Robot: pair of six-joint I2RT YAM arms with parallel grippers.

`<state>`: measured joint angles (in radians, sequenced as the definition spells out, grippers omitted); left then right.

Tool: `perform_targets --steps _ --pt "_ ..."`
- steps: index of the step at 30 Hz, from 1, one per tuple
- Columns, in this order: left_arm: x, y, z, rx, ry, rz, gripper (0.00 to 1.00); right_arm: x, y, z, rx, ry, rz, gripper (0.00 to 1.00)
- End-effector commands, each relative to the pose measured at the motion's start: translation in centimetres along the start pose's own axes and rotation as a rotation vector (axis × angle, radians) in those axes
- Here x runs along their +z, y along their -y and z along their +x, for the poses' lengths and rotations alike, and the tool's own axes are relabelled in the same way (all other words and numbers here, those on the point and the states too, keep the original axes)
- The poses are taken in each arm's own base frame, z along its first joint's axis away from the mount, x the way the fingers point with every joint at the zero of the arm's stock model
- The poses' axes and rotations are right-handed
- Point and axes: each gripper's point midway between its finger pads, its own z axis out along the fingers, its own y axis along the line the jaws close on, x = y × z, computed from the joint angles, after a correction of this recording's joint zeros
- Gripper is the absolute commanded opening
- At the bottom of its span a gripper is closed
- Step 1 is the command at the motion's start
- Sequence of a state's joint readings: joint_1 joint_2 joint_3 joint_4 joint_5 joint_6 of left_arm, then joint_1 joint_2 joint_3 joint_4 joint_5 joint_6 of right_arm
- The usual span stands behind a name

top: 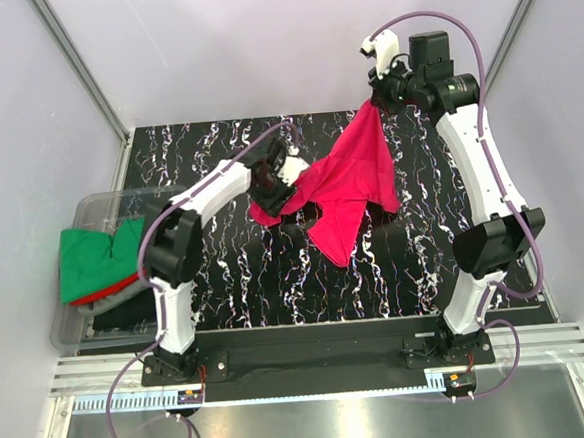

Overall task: Fold and stack the t-shirts
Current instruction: Flatten the tshirt out

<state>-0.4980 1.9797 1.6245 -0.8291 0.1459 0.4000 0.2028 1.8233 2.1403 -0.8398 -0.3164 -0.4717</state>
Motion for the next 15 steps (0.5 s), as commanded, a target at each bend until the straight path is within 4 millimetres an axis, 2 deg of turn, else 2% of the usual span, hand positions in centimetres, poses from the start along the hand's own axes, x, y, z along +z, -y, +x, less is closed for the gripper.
perform_targets --steps 1,3,4,7,10,15 --pt "1.6 -1.6 -3.5 0.022 0.064 -0.060 0.51 -0.5 0.6 -0.7 -0.026 0.015 0.042 0.00" --pt "2.9 -1.5 -3.3 0.006 0.048 -0.043 0.46 -0.5 0.6 -0.6 -0.023 0.012 0.044 0.00" --pt "3.0 -1.3 -3.5 0.002 0.053 -0.033 0.40 -0.6 0.7 -0.6 -0.025 0.010 0.048 0.00" --pt "3.1 -0.8 -3.4 -0.012 0.048 -0.028 0.35 -0.8 0.7 -0.5 -0.032 0.007 0.053 0.00" --pt "3.0 0.4 -3.3 0.000 0.050 -0.008 0.35 -1.0 0.6 -0.3 -0.037 0.003 0.055 0.00" --pt "4.3 1.8 -2.8 0.024 0.016 0.009 0.36 -0.7 0.5 0.1 -0.029 -0.002 0.048 0.00"
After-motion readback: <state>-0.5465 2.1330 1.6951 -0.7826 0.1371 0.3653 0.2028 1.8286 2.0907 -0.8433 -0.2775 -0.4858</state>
